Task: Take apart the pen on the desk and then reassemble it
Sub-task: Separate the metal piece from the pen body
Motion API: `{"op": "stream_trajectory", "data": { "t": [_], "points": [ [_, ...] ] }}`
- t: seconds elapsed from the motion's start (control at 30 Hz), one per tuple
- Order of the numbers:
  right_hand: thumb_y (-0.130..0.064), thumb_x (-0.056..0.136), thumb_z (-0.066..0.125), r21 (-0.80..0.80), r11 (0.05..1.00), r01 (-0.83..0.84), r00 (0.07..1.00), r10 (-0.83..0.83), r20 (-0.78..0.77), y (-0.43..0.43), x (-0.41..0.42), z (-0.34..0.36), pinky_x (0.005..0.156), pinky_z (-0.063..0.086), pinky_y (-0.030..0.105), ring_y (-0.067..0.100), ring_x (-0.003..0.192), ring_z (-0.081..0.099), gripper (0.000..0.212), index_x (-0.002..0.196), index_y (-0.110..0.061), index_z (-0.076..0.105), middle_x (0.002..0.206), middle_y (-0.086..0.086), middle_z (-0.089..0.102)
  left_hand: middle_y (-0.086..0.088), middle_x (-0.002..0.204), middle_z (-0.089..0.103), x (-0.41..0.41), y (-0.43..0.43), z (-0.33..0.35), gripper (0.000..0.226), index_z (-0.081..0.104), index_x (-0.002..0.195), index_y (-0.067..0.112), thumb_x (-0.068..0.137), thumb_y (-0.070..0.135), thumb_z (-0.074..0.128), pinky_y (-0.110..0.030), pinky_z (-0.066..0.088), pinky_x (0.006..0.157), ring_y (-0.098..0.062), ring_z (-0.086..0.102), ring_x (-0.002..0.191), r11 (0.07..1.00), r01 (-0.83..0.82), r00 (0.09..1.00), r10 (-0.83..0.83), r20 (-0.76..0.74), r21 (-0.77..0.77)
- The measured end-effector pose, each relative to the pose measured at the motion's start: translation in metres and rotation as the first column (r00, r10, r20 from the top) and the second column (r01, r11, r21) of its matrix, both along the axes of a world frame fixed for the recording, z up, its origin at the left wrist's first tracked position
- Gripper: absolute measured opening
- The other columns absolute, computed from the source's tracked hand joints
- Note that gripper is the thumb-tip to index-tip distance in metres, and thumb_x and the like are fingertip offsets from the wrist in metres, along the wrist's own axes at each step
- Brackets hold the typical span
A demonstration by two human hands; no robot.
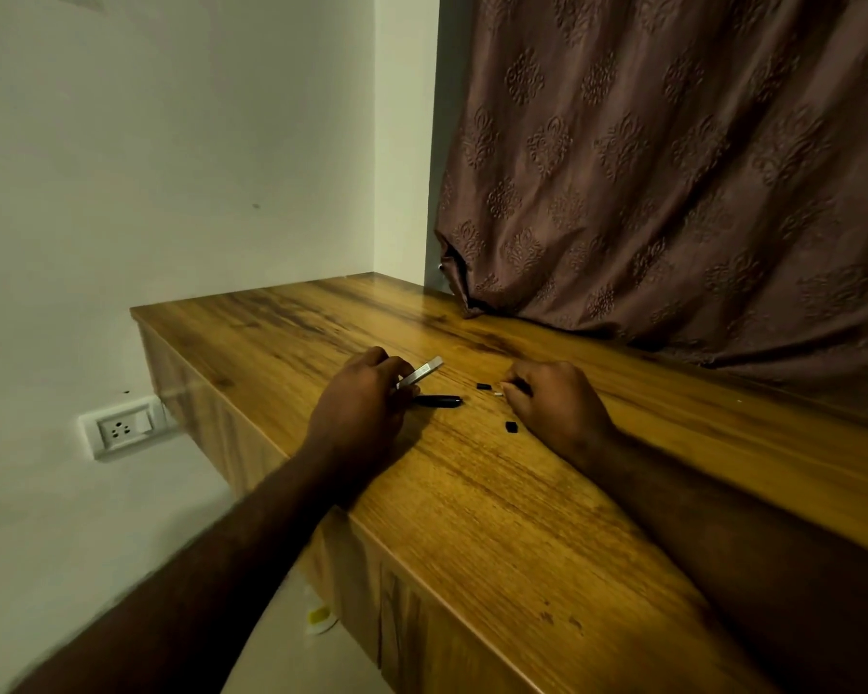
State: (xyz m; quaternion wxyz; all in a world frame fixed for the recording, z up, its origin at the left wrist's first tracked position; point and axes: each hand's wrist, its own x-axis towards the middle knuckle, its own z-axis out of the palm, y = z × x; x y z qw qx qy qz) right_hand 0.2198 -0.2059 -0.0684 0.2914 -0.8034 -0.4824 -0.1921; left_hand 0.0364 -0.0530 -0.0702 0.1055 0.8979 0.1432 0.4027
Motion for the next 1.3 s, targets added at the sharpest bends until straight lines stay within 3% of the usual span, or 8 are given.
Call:
{"op": "stream_trajectory", "data": {
  "t": [0.27, 0.87, 1.17, 1.3],
  "points": [
    [-0.024, 0.087, 0.066, -0.035, 0.999, 0.000, 1.000, 0.001, 0.013, -0.0019, -0.0019, 0.0014, 0.067, 0.048, 0.027, 0.019, 0.080, 0.067, 0.013, 0.093, -0.018, 0.076, 0.087, 0.001, 0.075, -0.003, 0.093, 0.059, 0.0004, -0.0008, -0.0011, 0.019, 0.066, 0.103, 0.015, 0.087, 0.024, 0.062, -0.030, 0.042, 0.067, -0.019, 0.054, 0.083, 1.000, -0.019, 1.000, 0.019, -0.012, 0.013],
    [-0.027, 0.086, 0.067, -0.112, 0.993, 0.030, 1.000, -0.029, 0.012, 0.0017, 0.0048, -0.0014, 0.071, 0.053, 0.037, 0.022, 0.081, 0.065, 0.015, 0.083, -0.015, 0.075, 0.085, 0.004, 0.074, -0.003, 0.093, 0.059, 0.0001, -0.0017, -0.0008, 0.019, 0.066, 0.103, 0.016, 0.087, 0.025, 0.062, -0.029, 0.043, 0.068, -0.019, 0.054, 0.083, 0.999, -0.012, 0.999, 0.014, -0.050, 0.037],
    [-0.023, 0.086, 0.068, -0.097, 0.995, 0.000, 0.997, -0.008, -0.079, 0.0014, 0.0044, -0.0006, 0.076, 0.053, 0.034, 0.019, 0.086, 0.067, 0.012, 0.088, -0.017, 0.077, 0.090, 0.002, 0.076, -0.003, 0.093, 0.060, 0.0000, -0.0019, -0.0005, 0.019, 0.066, 0.103, 0.016, 0.087, 0.026, 0.062, -0.028, 0.040, 0.067, -0.017, 0.054, 0.083, 0.999, -0.016, 0.998, 0.018, -0.052, 0.037],
    [-0.020, 0.088, 0.067, 0.006, 1.000, 0.021, 0.982, -0.019, -0.190, -0.0010, 0.0074, 0.0014, 0.082, 0.050, 0.027, 0.014, 0.091, 0.066, 0.014, 0.097, -0.014, 0.077, 0.099, 0.002, 0.075, -0.003, 0.094, 0.060, -0.0002, -0.0024, 0.0002, 0.020, 0.066, 0.104, 0.016, 0.087, 0.026, 0.062, -0.028, 0.042, 0.068, -0.017, 0.053, 0.083, 0.999, -0.014, 0.998, 0.016, -0.053, 0.031]
  ]
}}
